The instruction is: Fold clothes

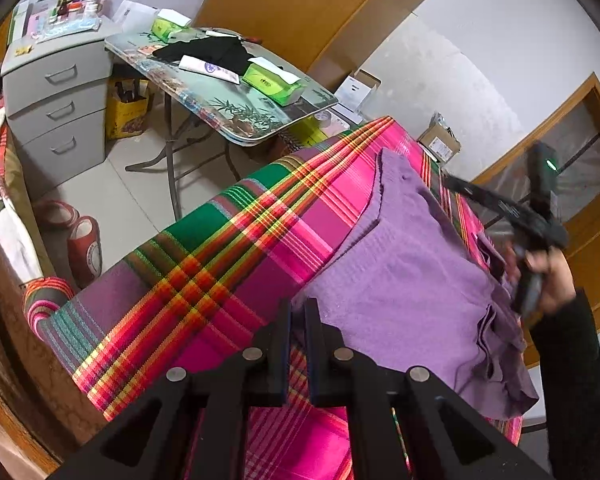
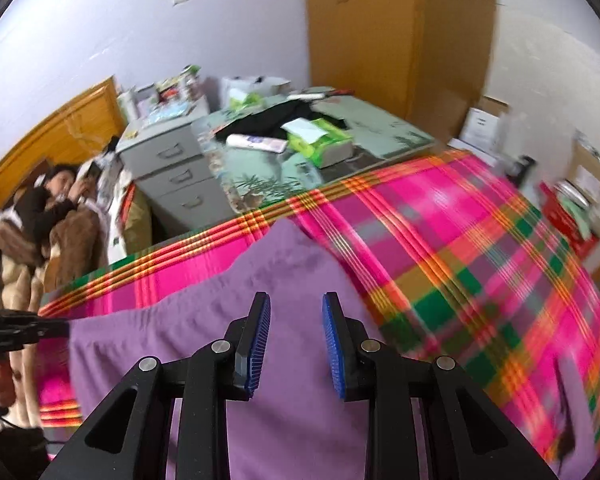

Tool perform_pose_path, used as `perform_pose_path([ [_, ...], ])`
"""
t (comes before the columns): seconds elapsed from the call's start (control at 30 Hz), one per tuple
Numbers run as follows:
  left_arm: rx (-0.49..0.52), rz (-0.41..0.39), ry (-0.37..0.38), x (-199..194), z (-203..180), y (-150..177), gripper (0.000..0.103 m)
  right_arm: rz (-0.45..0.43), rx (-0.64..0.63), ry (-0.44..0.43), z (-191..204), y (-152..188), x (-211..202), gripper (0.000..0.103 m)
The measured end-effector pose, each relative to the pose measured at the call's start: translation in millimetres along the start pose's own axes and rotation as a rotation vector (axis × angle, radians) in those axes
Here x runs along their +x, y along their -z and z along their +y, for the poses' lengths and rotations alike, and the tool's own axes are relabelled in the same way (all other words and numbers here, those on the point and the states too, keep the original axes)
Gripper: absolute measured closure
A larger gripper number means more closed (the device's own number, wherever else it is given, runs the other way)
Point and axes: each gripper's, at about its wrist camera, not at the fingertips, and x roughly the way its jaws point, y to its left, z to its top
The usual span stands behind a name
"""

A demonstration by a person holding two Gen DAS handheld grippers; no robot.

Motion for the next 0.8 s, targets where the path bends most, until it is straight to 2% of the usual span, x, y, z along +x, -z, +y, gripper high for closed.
perform_pose_path([
  [0.2, 0.04, 0.009, -0.004, 3.3, -3.1, -3.7, 0.097, 0.041, -0.023, -0.096, -18.8, -27.9, 54.1, 0.066],
  [0.3, 0.056, 0.015, 0.0, 4.4, -3.3, -5.1, 0.097, 0.074, -0.033, -0.146, -22.3, -32.3, 73.9, 0.065],
  [0.47, 0.068, 0.021, 0.009, 5.6, -2.2, -8.0, 0.097, 0.14, -0.048, -0.175, -20.9, -30.9, 93.4, 0.065],
  [0.5, 0.069, 0.02, 0.009, 5.8, -2.2, -9.3, 0.097, 0.152, -0.042, -0.176, -21.0, -30.4, 95.6, 0.068],
  [0.53, 0.075, 0.014, 0.011, 5.1, -3.3, -12.6, 0.097, 0.148, -0.032, -0.179, -21.4, -31.5, 94.5, 0.088],
  [0.57, 0.08, 0.008, 0.012, 4.5, -4.3, -15.9, 0.097, 0.14, -0.02, -0.181, -22.0, -33.3, 92.3, 0.098],
  [0.8, 0.146, -0.085, -0.015, -7.5, -13.7, -53.2, 0.097, -0.022, -0.037, -0.042, -17.0, -67.8, 57.0, 0.099],
])
